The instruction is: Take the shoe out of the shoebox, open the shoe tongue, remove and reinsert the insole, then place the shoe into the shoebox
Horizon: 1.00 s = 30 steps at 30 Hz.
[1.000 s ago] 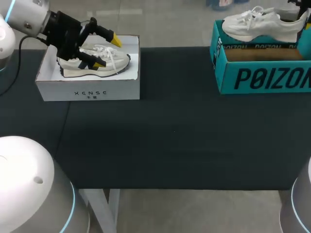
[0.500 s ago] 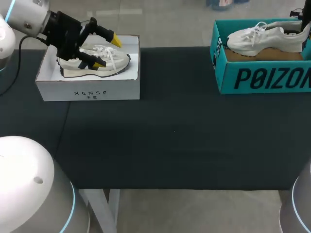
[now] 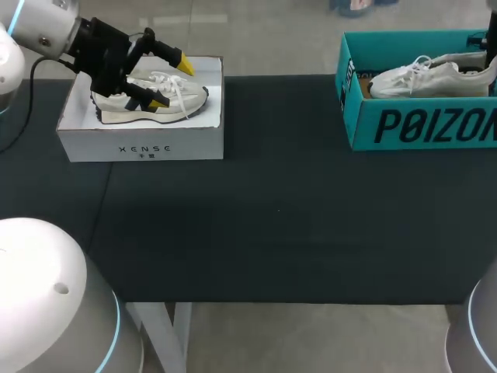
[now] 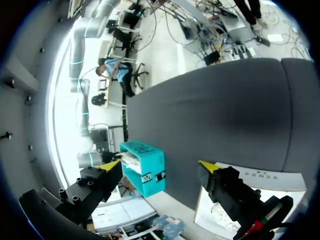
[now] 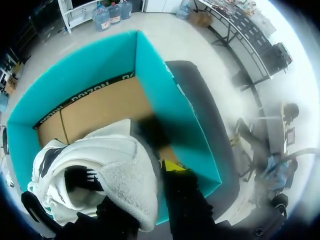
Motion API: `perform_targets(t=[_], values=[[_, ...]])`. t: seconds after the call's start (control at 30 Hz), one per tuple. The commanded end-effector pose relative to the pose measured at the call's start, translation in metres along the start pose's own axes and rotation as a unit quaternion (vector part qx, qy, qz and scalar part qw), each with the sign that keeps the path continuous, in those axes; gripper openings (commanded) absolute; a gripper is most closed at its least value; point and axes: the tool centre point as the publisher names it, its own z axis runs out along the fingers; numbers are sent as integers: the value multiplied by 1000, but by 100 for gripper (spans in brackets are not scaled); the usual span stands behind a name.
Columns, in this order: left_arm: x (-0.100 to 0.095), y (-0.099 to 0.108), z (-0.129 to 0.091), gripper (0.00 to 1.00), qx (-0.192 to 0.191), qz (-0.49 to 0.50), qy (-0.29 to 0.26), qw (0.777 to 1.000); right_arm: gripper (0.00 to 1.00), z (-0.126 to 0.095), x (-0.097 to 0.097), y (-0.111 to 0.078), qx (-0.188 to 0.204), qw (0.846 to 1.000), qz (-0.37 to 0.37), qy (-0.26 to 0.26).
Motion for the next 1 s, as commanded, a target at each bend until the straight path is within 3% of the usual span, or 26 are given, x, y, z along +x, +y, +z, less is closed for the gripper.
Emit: perform_targets(t=[0.03,0.5,0.93,0.97,1.0], values=[[0,1,0,100,0,0,2,1000,0,18,0,2,9,1000,1,1],[0,1,0,100,0,0,2,1000,0,59,-2,-7,33,999,-20,-12],[0,1,0,100,0,0,2,1000,0,78,-9,-10,64,998,-9,-22],[0,1,0,100,0,0,2,1000,9,79,-9,-11,64,998,-10,-23],[0,1,0,100,0,0,2,1000,49,77,-10,-12,64,998,-12,-24]])
